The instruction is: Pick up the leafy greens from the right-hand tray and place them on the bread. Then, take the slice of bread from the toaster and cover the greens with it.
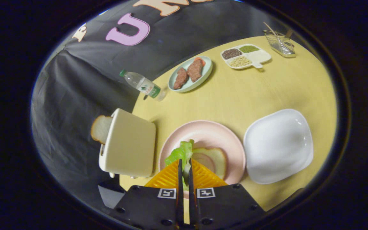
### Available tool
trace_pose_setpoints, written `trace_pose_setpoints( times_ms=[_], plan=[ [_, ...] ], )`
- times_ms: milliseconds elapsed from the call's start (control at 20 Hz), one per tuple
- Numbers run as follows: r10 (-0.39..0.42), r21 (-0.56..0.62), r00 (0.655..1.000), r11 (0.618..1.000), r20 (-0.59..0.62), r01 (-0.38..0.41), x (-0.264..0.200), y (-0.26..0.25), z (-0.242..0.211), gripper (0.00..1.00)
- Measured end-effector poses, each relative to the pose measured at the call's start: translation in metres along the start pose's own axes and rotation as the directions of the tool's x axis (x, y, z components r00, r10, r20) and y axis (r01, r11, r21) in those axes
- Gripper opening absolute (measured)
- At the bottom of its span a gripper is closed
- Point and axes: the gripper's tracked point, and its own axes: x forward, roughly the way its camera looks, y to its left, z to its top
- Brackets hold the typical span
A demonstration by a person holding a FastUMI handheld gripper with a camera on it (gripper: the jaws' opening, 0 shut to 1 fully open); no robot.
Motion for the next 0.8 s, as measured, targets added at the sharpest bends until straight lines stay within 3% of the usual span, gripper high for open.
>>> trace_pose_setpoints(
  times_ms=[250, 600, 700, 800],
  plan=[
    [-0.078, -0.088, 0.997, 0.993, 0.02, 0.079, 0.011, -0.023, -0.005, 0.51],
    [-0.144, -0.188, 0.988, 0.97, 0.051, 0.152, -0.012, -0.018, 0.002, 1.0],
    [-0.14, -0.223, 0.988, 0.963, 0.061, 0.151, -0.026, -0.002, 0.011, 1.0],
    [-0.078, -0.228, 0.996, 0.97, 0.05, 0.088, -0.041, 0.029, 0.018, 1.0]
  ],
)
